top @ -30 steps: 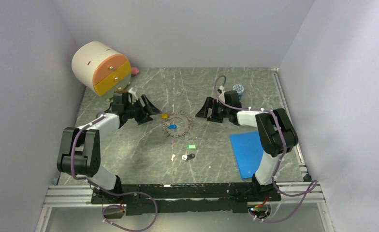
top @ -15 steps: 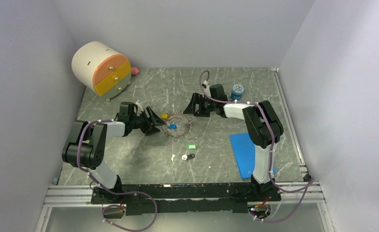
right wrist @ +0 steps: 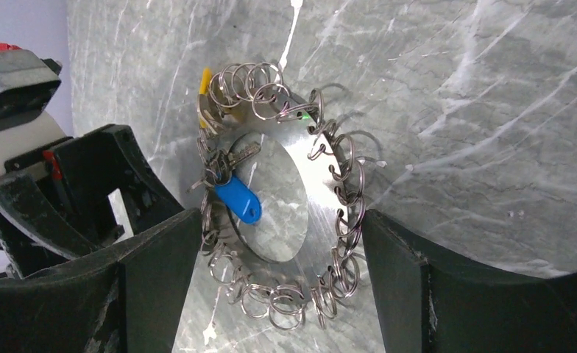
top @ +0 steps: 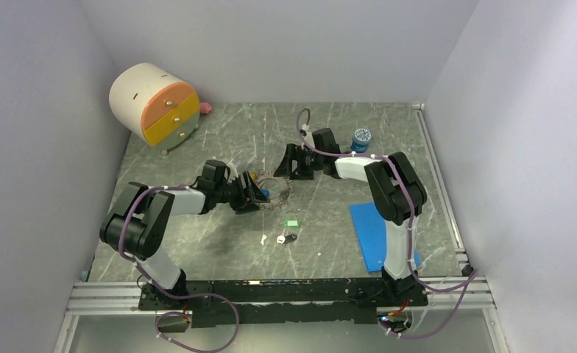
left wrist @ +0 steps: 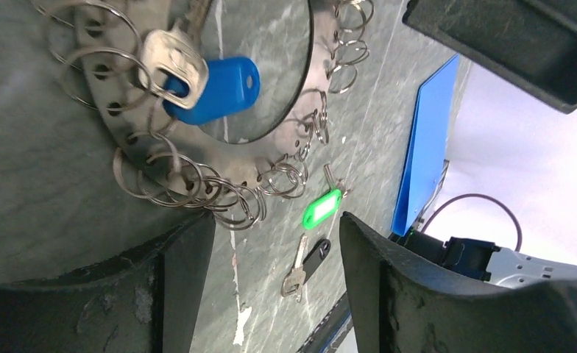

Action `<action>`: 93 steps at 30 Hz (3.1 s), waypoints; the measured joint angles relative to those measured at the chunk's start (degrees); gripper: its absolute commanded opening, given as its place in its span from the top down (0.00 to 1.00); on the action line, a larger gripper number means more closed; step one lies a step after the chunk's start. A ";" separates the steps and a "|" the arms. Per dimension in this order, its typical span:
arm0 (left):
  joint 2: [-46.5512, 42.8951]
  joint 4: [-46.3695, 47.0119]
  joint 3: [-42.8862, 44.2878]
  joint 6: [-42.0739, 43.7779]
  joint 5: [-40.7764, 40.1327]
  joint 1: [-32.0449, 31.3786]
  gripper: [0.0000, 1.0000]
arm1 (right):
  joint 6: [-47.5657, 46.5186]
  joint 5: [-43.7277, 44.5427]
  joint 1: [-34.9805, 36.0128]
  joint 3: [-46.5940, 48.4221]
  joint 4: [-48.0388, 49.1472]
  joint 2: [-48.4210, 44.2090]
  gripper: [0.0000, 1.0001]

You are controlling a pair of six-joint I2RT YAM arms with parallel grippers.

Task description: Put the keys on the keyring

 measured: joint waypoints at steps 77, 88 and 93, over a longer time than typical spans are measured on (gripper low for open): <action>-18.21 -10.36 1.07 11.56 -11.08 0.15 0.30 | -2.51 21.49 9.88 -9.01 -9.84 -11.58 0.40; -9.01 -10.40 7.56 11.56 -7.50 -0.81 0.37 | 0.59 10.97 3.76 -17.11 -1.16 -15.65 0.50; -1.03 -11.23 13.64 11.58 -5.95 -2.67 0.41 | 2.27 8.20 1.75 -19.41 1.55 -15.67 0.56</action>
